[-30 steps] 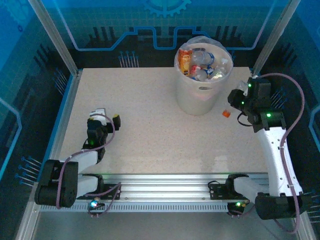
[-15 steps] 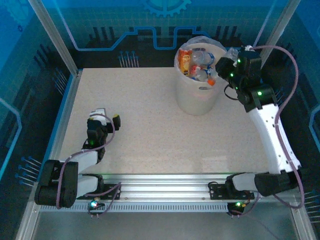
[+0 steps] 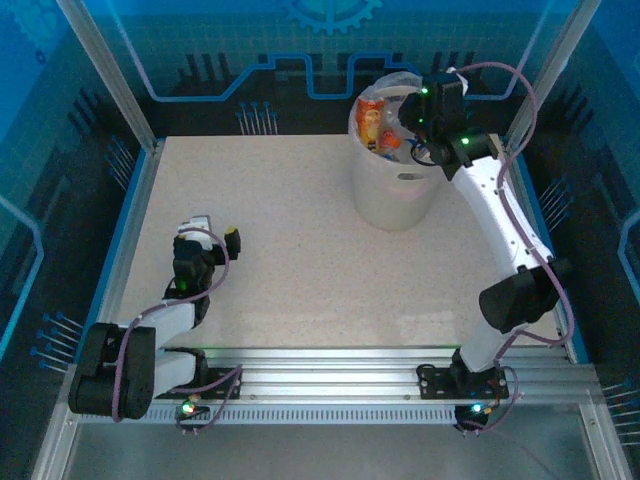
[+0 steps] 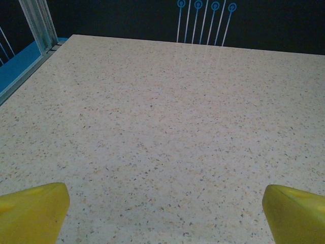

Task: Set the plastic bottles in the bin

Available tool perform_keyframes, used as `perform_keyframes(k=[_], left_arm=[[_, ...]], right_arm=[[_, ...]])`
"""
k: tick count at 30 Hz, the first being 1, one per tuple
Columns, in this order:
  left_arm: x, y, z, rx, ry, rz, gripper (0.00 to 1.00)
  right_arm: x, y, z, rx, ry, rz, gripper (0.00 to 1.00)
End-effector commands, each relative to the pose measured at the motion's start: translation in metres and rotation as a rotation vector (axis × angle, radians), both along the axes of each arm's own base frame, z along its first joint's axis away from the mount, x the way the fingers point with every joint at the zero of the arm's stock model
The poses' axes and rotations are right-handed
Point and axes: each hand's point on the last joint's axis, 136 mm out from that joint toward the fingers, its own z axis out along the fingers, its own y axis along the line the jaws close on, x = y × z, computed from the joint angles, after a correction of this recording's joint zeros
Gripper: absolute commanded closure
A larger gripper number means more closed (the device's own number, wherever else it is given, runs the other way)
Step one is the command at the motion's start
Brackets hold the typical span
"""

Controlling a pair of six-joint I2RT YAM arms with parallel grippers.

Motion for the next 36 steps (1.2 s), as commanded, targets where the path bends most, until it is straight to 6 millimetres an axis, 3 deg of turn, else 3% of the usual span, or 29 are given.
perform_keyframes(k=[1, 6, 14, 25, 32, 36], left_arm=[[0.003, 0.004, 0.017, 0.012, -0.048, 0.010, 0.01], [0.003, 0.004, 0.016, 0.009, -0.048, 0.009, 0.01], [0.003, 0.004, 0.016, 0.012, -0.046, 0.006, 0.01], [0.004, 0.003, 0.016, 0.009, -0.047, 0.005, 0.01], [0.004, 0.004, 0.016, 0.014, -0.044, 0.009, 0.01], [0.004, 0.004, 0.016, 0.011, -0.045, 0.008, 0.01]], right_arm=[[-0.003, -0.005, 0.002, -0.022, -0.008, -0.067, 0.71], [-0.005, -0.012, -0.016, -0.022, 0.007, -0.117, 0.67], [-0.002, -0.013, -0.028, -0.042, 0.041, -0.135, 0.45], [-0.007, -0.028, 0.007, -0.209, 0.039, -0.137, 0.18], [-0.009, -0.030, 0.022, -0.280, 0.047, -0.099, 0.14], [-0.018, -0.033, 0.025, -0.316, 0.060, -0.072, 0.04]])
